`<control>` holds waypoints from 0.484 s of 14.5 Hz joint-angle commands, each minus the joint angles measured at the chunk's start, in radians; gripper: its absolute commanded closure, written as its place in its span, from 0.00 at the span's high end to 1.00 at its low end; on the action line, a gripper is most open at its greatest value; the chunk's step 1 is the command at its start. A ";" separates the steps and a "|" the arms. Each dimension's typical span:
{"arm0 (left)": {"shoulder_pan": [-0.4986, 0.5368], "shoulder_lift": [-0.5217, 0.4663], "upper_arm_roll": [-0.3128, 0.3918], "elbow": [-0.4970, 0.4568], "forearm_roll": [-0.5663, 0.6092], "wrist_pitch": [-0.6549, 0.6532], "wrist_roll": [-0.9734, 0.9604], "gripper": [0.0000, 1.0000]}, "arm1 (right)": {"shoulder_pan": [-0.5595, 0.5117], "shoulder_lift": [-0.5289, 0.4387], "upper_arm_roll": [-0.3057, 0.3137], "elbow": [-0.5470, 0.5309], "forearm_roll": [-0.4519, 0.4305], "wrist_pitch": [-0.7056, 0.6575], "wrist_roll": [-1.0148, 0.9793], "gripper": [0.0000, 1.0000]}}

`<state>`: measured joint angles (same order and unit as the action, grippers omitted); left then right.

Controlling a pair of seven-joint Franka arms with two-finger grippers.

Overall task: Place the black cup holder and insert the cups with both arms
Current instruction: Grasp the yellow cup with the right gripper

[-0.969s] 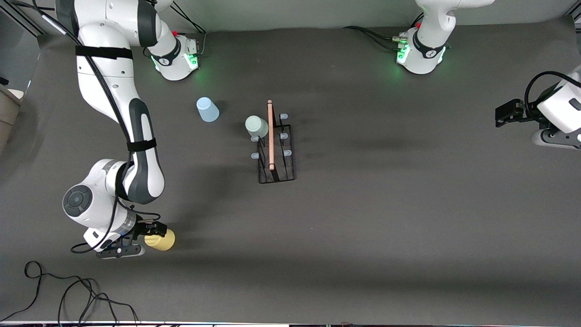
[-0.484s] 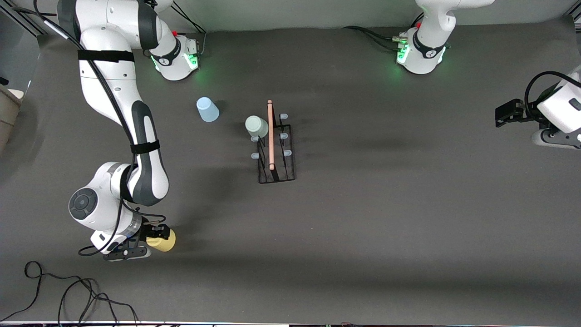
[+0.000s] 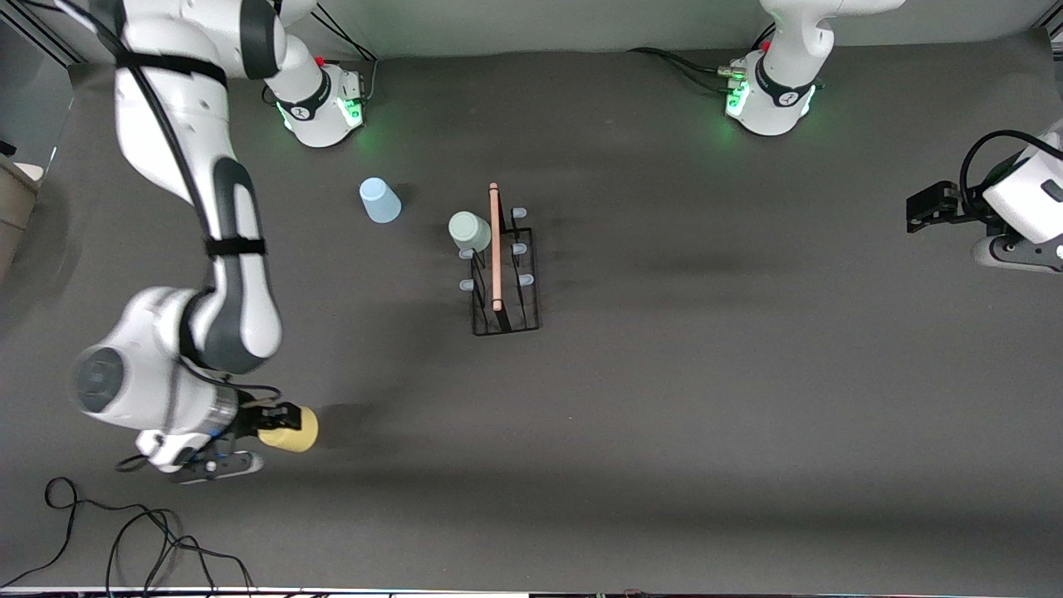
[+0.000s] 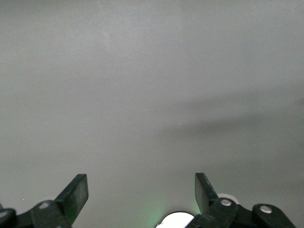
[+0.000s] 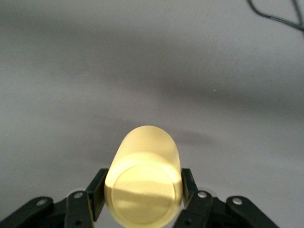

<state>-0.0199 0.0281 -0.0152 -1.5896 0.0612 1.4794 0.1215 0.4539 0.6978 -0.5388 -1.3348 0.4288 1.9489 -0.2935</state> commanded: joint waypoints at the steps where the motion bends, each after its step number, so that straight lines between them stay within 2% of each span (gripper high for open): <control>1: 0.008 0.003 -0.006 0.013 0.008 -0.013 0.015 1.00 | 0.018 -0.128 0.006 0.016 -0.097 -0.149 0.091 0.21; 4: 0.008 0.004 -0.006 0.013 0.008 -0.013 0.015 1.00 | 0.124 -0.216 0.003 0.005 -0.149 -0.253 0.261 0.21; 7: 0.008 0.004 -0.006 0.013 0.008 -0.013 0.015 1.00 | 0.273 -0.265 0.003 -0.039 -0.157 -0.271 0.520 0.21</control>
<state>-0.0195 0.0289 -0.0152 -1.5894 0.0612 1.4794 0.1216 0.6296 0.4713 -0.5340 -1.3145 0.3009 1.6731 0.0655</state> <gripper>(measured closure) 0.000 0.339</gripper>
